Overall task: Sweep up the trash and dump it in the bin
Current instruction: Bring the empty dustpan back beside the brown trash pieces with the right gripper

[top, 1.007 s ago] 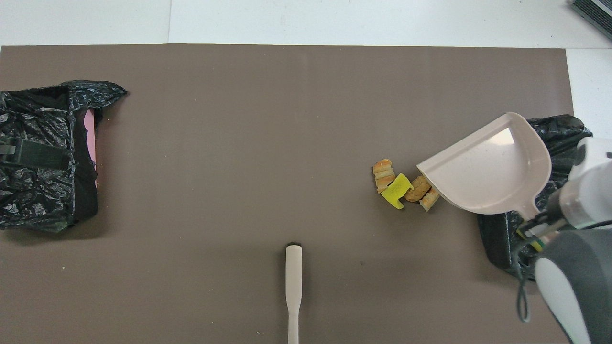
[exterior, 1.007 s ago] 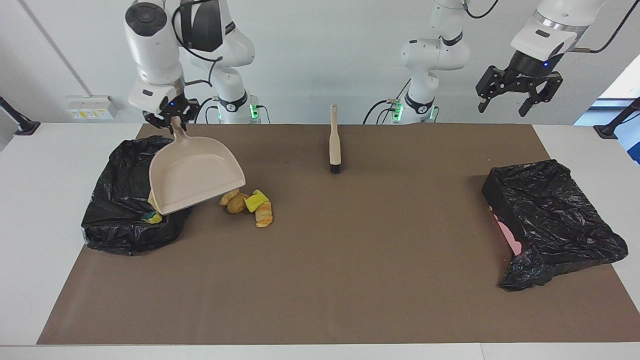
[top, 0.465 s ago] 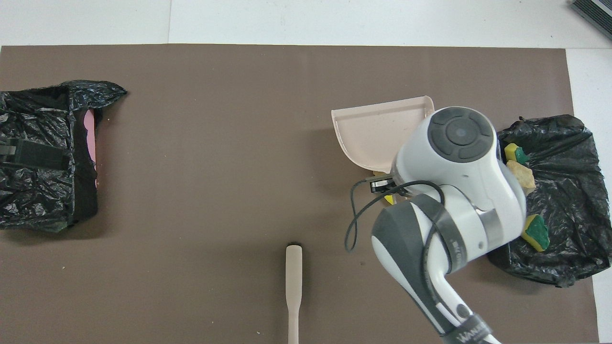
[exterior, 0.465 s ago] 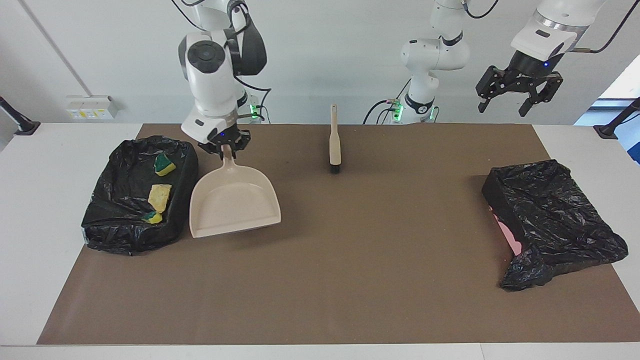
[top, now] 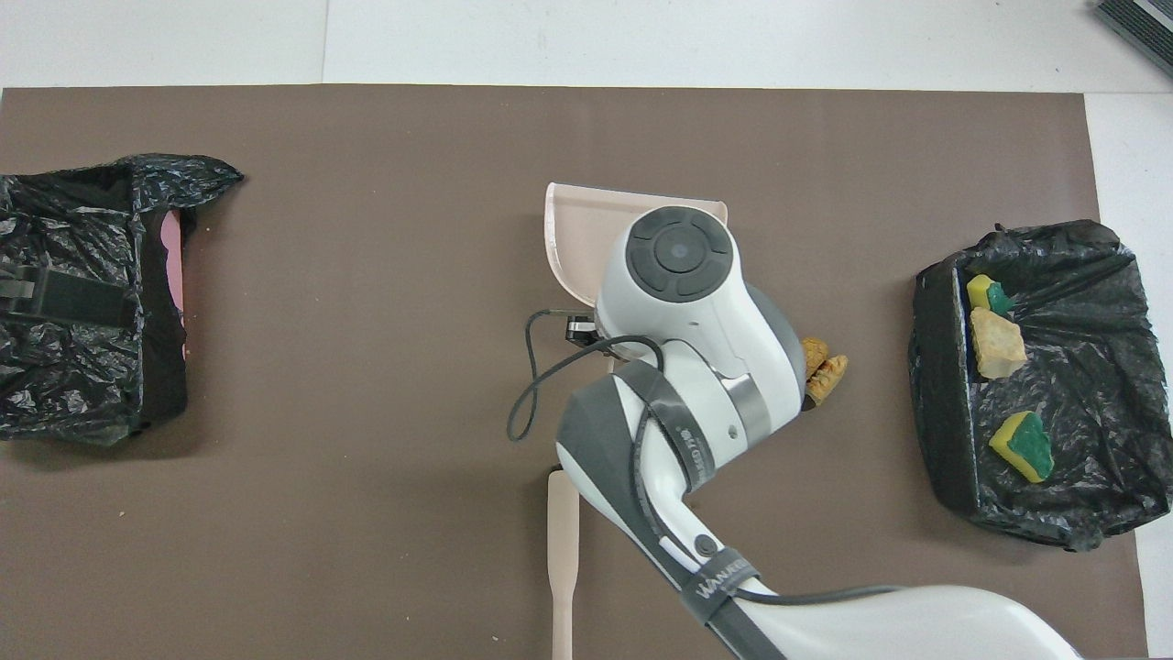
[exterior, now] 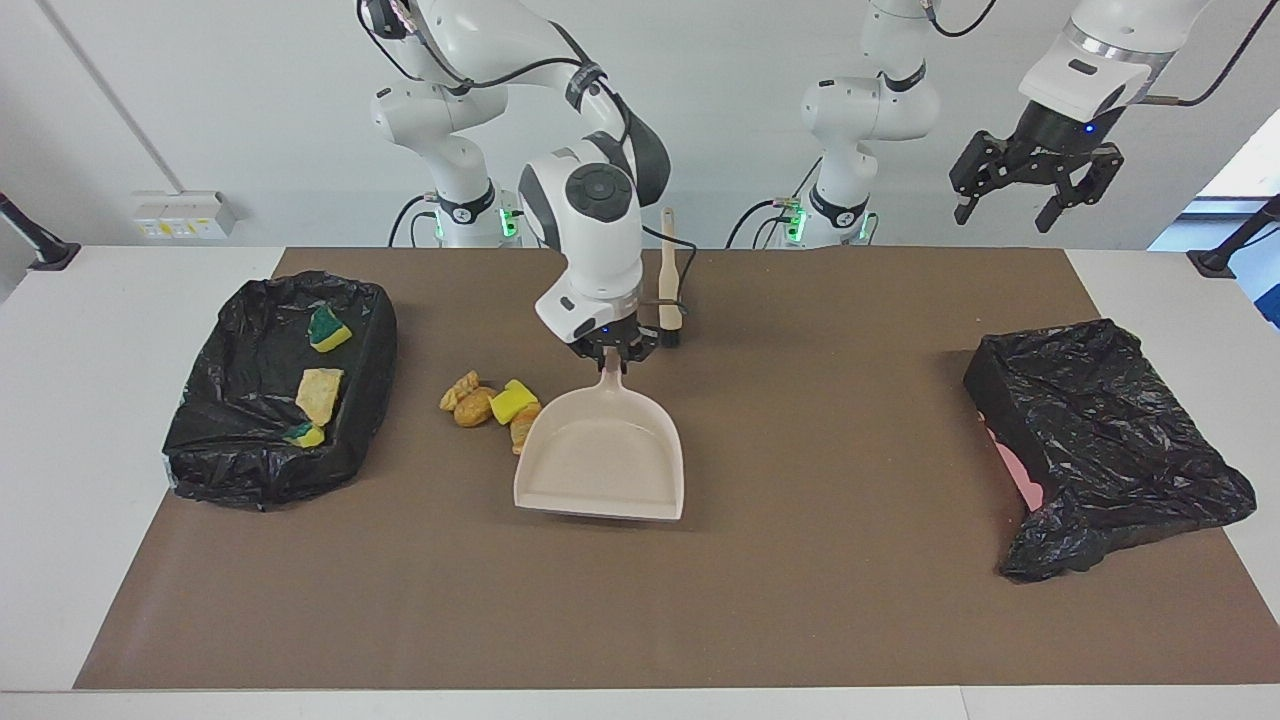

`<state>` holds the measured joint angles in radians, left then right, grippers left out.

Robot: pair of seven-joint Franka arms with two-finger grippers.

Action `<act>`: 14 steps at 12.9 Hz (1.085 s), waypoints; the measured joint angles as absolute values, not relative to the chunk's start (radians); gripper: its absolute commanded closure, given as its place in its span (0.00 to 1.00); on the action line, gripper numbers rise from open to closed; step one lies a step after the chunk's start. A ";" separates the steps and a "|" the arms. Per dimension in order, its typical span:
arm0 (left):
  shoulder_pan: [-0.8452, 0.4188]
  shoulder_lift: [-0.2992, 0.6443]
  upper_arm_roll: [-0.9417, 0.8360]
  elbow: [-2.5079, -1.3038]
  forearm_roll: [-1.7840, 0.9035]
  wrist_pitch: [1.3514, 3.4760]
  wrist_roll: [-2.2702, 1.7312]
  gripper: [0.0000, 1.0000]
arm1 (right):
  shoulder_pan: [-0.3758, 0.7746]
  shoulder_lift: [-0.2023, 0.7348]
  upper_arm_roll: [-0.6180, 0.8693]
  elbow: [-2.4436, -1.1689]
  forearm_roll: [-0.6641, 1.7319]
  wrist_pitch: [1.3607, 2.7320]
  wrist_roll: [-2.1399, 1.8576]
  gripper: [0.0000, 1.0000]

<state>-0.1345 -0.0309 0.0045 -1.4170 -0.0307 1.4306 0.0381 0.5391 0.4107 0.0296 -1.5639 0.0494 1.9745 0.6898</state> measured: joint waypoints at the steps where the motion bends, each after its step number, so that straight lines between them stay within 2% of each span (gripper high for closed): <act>1: -0.135 -0.031 0.004 -1.417 -0.031 1.430 0.038 0.00 | 0.558 0.466 0.030 -1.509 0.060 2.009 0.706 1.00; 4: -0.135 -0.031 0.002 -1.417 -0.031 1.429 0.038 0.00 | 0.581 0.555 0.029 -1.451 0.102 2.089 0.711 0.99; 5: -0.135 -0.032 0.002 -1.417 -0.031 1.429 0.038 0.00 | 0.580 0.558 0.028 -1.454 0.125 2.092 0.711 0.94; 10: -0.136 -0.032 -0.003 -1.418 -0.031 1.432 0.038 0.00 | 0.602 0.561 0.030 -1.521 0.140 2.144 0.704 0.85; 11: -0.136 -0.032 -0.004 -1.418 -0.031 1.439 0.038 0.00 | 0.605 0.561 0.029 -1.530 0.140 2.149 0.693 0.79; 12: -0.136 -0.032 -0.008 -1.418 -0.032 1.450 0.038 0.00 | 0.605 0.559 0.029 -1.534 0.140 2.150 0.676 0.68; 14: -0.137 -0.030 -0.028 -1.419 -0.032 1.477 0.038 0.00 | 0.605 0.553 0.028 -1.543 0.140 2.150 0.643 0.00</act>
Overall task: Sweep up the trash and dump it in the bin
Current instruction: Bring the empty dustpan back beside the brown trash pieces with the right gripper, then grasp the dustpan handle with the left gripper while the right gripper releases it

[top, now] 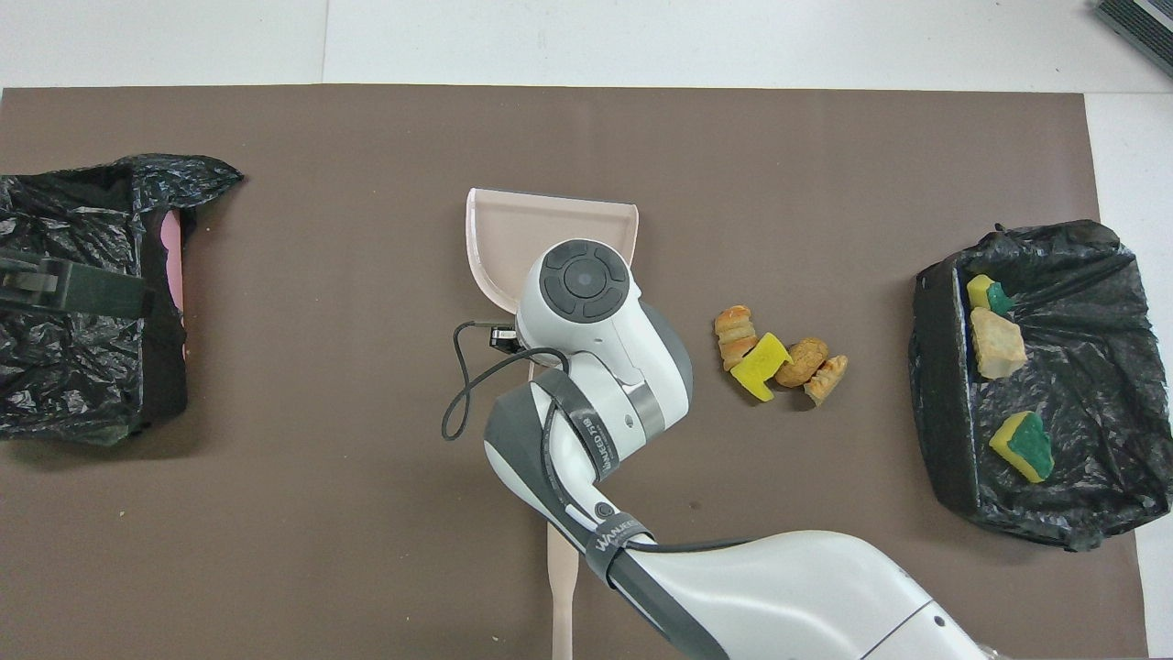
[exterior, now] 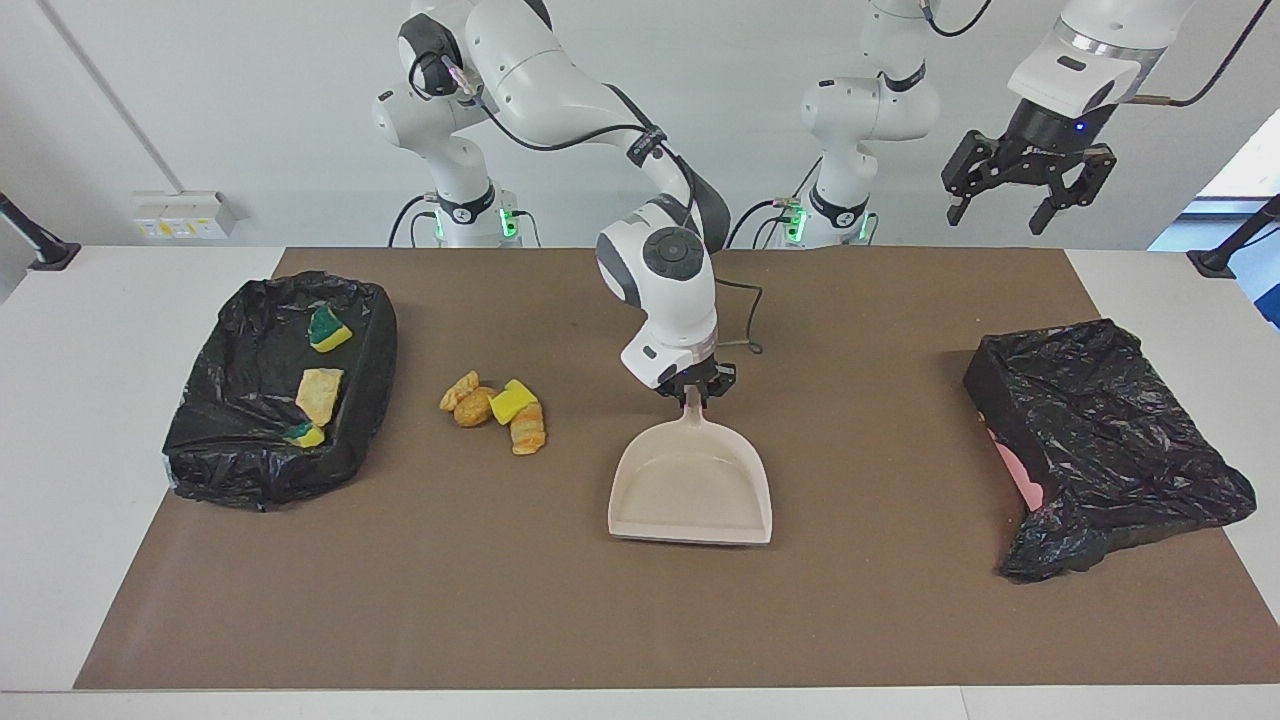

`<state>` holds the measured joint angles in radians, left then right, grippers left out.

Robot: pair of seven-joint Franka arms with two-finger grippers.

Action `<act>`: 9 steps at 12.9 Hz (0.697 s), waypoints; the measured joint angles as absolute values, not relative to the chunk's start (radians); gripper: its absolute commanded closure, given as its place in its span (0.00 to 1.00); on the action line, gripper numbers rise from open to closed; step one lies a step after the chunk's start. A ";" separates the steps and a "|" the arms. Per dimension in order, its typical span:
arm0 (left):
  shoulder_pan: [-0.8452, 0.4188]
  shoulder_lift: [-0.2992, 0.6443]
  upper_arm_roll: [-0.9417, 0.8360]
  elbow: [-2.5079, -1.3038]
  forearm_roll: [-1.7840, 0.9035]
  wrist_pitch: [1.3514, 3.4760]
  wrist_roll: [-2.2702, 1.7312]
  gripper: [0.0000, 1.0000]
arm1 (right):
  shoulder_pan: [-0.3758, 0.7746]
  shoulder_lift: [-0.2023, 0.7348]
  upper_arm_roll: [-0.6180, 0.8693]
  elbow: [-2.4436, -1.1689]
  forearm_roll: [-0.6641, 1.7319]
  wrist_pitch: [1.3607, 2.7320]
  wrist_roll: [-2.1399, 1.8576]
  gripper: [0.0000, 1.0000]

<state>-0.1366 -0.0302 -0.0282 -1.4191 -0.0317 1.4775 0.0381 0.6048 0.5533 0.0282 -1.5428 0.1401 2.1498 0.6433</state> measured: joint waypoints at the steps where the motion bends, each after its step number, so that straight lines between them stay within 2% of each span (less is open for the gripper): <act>1: -0.137 -0.028 -0.039 -1.420 -0.032 1.485 0.038 0.00 | 0.605 0.553 0.028 -1.546 0.140 2.149 0.633 0.00; 4: -0.137 -0.007 -0.054 -1.427 -0.032 1.533 0.038 0.00 | 0.606 0.534 0.028 -1.547 0.140 2.115 0.619 0.00; 9: -0.137 0.091 -0.105 -1.480 -0.032 1.685 0.021 0.00 | 0.607 0.414 0.027 -1.559 0.140 1.893 0.501 0.00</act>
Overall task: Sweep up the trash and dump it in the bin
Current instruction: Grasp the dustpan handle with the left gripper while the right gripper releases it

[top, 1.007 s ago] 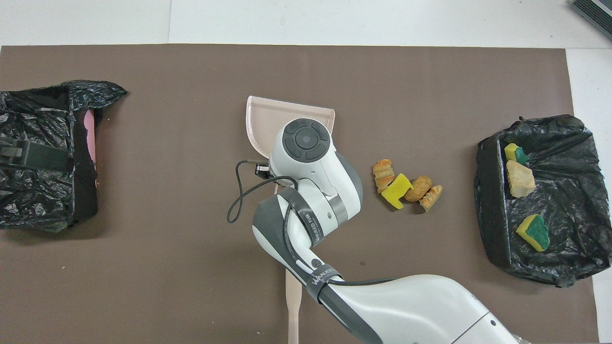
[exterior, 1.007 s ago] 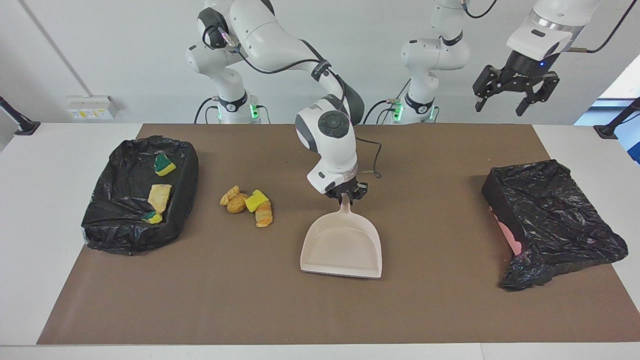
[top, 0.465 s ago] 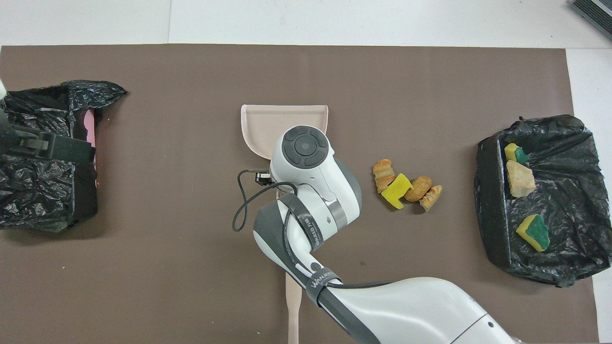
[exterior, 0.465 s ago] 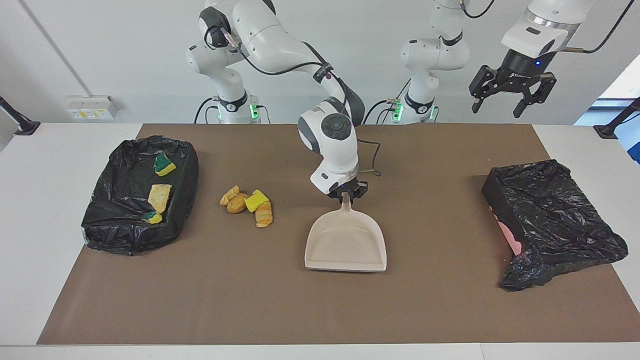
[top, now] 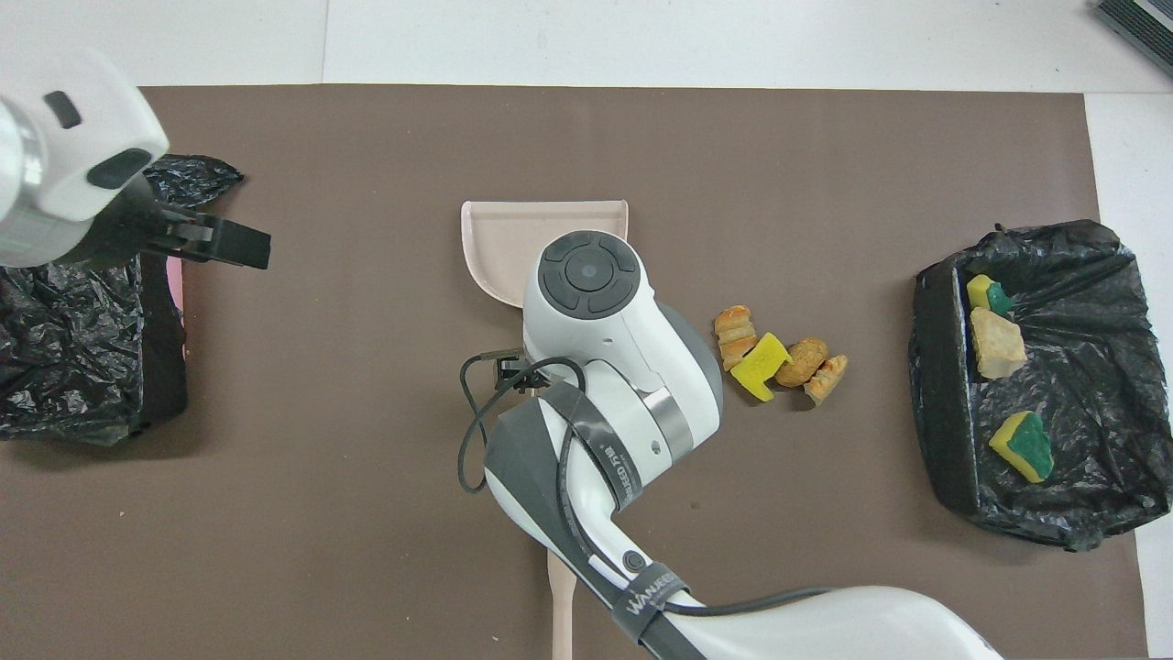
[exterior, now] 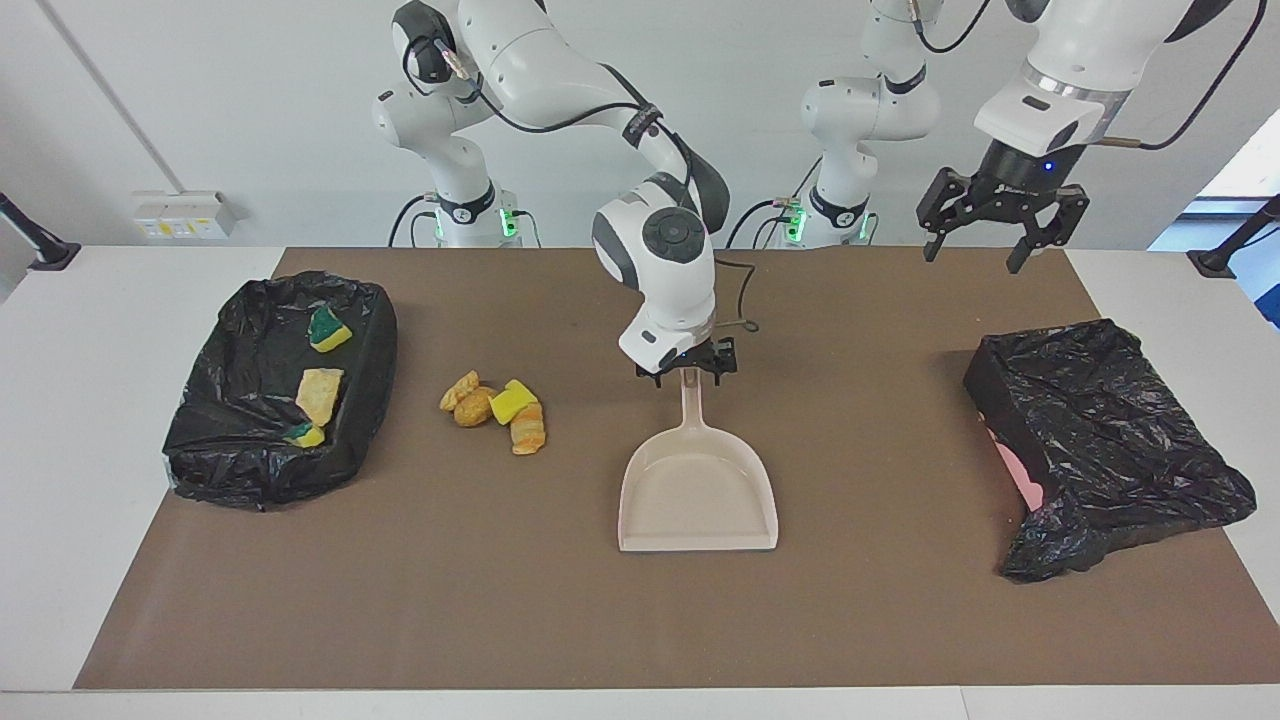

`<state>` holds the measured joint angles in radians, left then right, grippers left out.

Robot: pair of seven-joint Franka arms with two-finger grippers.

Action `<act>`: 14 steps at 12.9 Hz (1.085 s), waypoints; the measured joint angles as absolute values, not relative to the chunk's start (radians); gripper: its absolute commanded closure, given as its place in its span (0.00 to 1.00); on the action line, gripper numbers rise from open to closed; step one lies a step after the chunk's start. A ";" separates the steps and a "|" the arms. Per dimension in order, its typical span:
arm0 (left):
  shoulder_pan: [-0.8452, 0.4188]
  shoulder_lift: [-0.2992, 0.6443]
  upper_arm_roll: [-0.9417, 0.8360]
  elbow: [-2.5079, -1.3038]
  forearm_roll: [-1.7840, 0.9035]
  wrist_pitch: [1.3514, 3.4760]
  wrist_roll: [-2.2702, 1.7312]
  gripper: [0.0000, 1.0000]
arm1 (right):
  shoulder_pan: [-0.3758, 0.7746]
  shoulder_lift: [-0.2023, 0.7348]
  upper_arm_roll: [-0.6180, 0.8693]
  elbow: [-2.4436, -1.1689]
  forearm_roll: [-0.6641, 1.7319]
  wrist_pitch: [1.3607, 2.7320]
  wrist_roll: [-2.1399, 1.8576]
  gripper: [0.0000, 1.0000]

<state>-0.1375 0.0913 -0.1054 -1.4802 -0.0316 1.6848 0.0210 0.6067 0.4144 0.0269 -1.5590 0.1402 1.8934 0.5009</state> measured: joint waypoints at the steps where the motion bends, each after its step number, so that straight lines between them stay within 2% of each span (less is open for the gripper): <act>1: -0.138 0.111 -0.126 -1.506 -0.031 1.736 0.009 0.00 | 0.607 0.373 0.027 -1.584 0.141 1.861 0.496 0.00; 4: -0.138 0.169 -0.187 -1.566 -0.029 1.850 -0.084 0.00 | 0.617 0.212 0.032 -1.746 0.147 1.806 0.486 0.00; 7: -0.143 0.242 -0.268 -1.580 0.008 1.902 -0.168 0.00 | 0.692 0.083 0.035 -1.924 0.217 1.812 0.489 0.00; 10: -0.174 0.331 -0.341 -1.591 0.077 2.000 -0.307 0.00 | 0.764 0.009 0.035 -2.078 0.263 1.931 0.539 0.00; 14: -0.212 0.399 -0.401 -1.610 0.088 2.064 -0.403 0.00 | 0.889 -0.002 0.038 -2.255 0.268 2.147 0.646 0.00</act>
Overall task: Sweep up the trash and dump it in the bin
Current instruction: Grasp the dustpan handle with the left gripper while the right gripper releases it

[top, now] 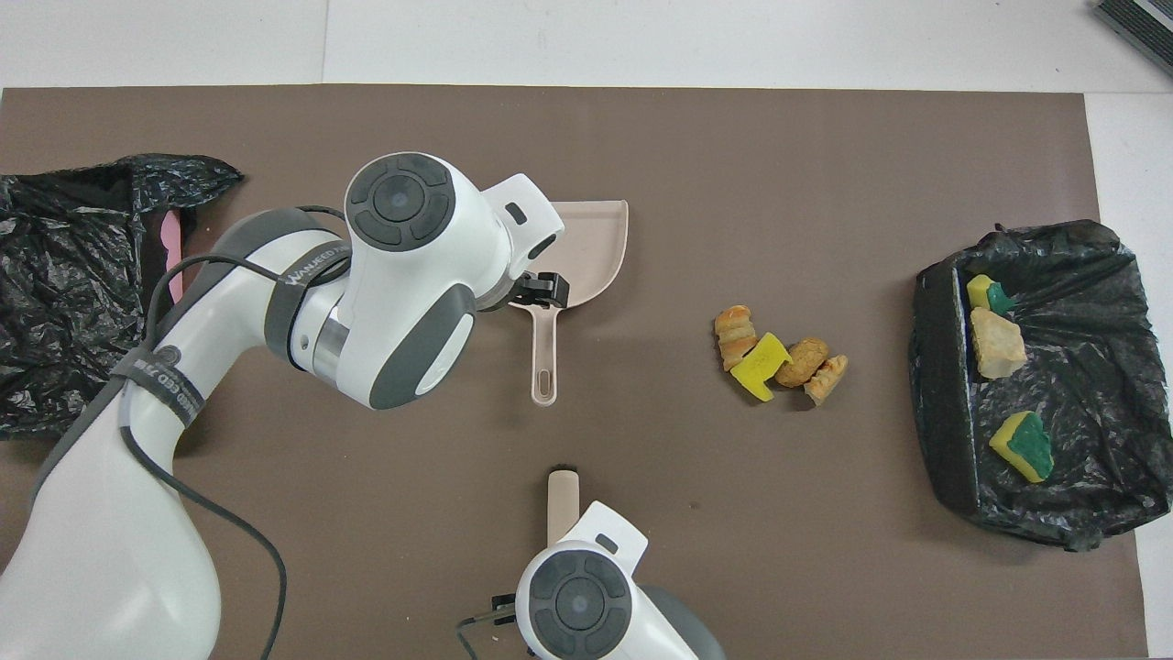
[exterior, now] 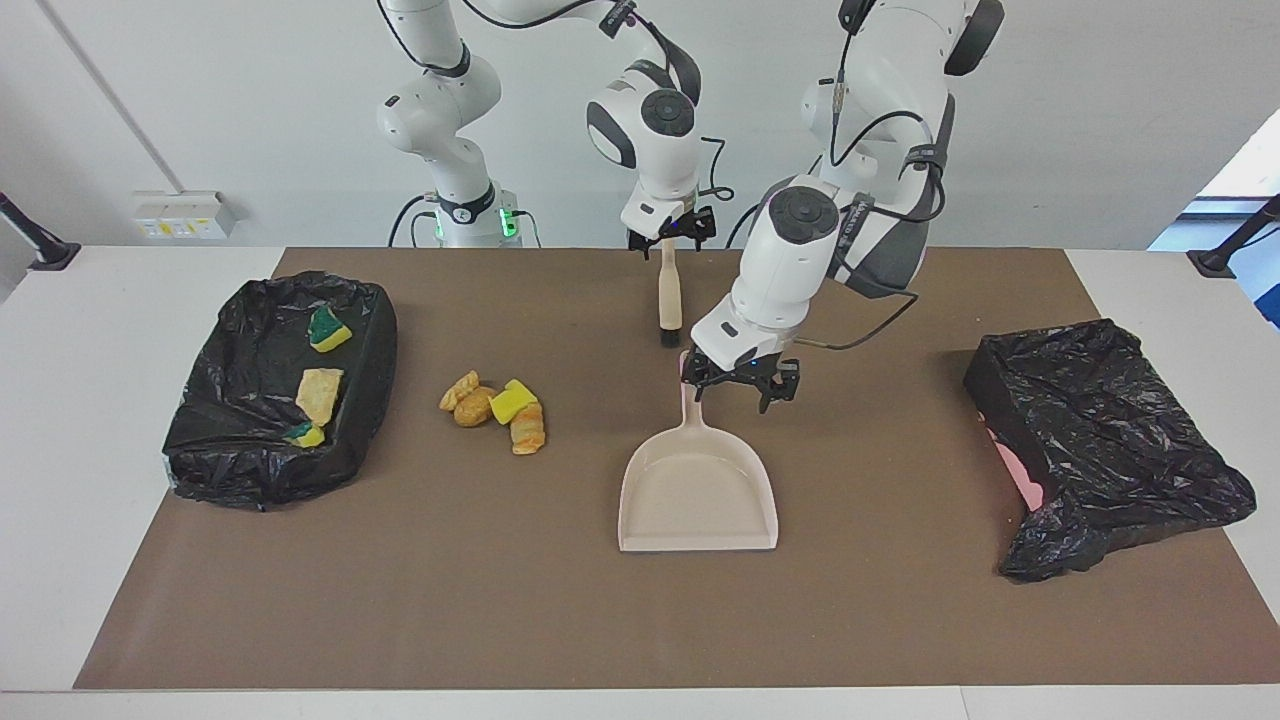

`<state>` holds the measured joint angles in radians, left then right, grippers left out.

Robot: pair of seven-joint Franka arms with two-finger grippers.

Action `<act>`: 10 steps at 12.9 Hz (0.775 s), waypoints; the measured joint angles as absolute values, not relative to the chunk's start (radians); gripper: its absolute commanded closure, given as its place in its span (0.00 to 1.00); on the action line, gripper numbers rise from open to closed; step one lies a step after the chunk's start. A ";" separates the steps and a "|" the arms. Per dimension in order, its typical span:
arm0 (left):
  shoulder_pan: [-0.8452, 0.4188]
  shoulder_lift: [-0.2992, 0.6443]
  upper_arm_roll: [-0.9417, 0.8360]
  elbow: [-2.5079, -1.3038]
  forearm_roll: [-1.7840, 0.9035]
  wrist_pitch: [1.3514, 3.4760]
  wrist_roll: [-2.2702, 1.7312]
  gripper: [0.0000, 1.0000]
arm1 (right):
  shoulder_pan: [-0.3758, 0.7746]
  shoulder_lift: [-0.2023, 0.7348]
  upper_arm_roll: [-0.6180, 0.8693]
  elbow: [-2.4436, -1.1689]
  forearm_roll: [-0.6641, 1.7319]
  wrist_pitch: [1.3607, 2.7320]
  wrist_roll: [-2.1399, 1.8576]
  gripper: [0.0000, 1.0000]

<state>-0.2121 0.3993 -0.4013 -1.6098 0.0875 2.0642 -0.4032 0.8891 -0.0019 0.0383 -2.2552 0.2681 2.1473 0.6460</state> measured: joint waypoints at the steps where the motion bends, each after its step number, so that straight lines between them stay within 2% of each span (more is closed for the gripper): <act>1: -0.222 0.409 -0.402 -1.614 0.088 2.068 -0.412 0.00 | 0.901 -0.004 0.039 -2.278 0.268 2.153 0.653 0.00; 6: -0.268 0.480 -0.404 -1.648 0.133 2.111 -0.500 0.00 | 0.961 -0.021 0.038 -2.343 0.318 2.197 0.683 0.00; 7: -0.270 0.487 -0.404 -1.650 0.134 2.116 -0.505 0.04 | 0.976 -0.021 0.038 -2.348 0.319 2.200 0.697 0.00; 8: -0.270 0.488 -0.404 -1.650 0.134 2.118 -0.508 0.12 | 0.983 -0.023 0.039 -2.352 0.320 2.200 0.702 0.06; 9: -0.270 0.488 -0.403 -1.649 0.134 2.123 -0.511 0.18 | 0.986 -0.026 0.039 -2.357 0.321 2.200 0.702 0.25; 10: -0.270 0.488 -0.402 -1.648 0.134 2.125 -0.515 0.30 | 0.986 -0.027 0.038 -2.360 0.321 2.201 0.702 0.54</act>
